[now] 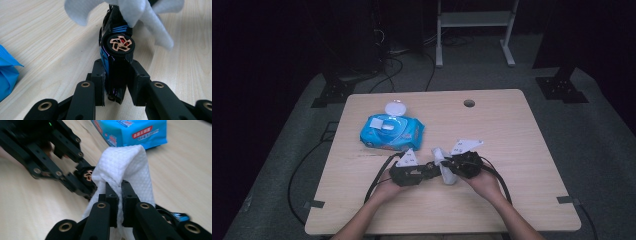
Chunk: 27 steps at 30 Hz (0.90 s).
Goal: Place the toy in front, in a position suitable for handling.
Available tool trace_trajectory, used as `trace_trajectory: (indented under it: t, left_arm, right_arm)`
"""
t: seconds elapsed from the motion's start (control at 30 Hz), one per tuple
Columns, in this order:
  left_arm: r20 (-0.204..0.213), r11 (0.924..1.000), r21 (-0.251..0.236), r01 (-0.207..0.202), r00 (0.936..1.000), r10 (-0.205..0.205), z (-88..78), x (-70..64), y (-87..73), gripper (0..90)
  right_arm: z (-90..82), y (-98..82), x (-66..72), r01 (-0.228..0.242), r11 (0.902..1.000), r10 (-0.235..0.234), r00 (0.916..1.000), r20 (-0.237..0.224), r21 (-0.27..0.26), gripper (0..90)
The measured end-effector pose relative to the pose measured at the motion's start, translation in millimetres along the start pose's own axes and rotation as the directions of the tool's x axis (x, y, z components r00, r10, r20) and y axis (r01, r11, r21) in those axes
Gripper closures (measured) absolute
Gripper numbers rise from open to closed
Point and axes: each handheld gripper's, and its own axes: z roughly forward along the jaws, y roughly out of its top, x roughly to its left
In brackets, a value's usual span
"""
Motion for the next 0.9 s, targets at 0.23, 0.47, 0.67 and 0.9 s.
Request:
trace_trajectory:
  t: [0.23,0.47,0.67,0.9]
  left_arm:
    - [0.004,0.9999,0.007,-0.007,1.0000,0.007,0.2,0.2,0.8,69.6]
    - [-0.001,0.9997,0.016,-0.020,0.9998,0.020,-0.5,1.0,1.3,69.7]
    - [-0.002,0.9990,0.024,-0.037,0.9993,0.037,0.2,-0.7,2.2,69.8]
    - [-0.009,0.9988,0.025,-0.042,0.9991,0.042,1.0,0.2,1.6,70.3]
  right_arm:
    - [-17.5,-14.8,-37.4,-0.119,0.9929,0.117,0.9853,0.124,0.004,85.8]
    - [-9.5,-3.1,-28.7,-0.070,0.9976,0.069,0.9930,0.095,0.000,85.8]
    - [-18.7,-16.8,-52.6,-0.155,0.9879,0.151,0.9734,0.172,0.009,85.9]
    - [-25.0,-12.5,-47.9,-0.137,0.9895,0.140,0.9885,0.057,-0.046,85.8]
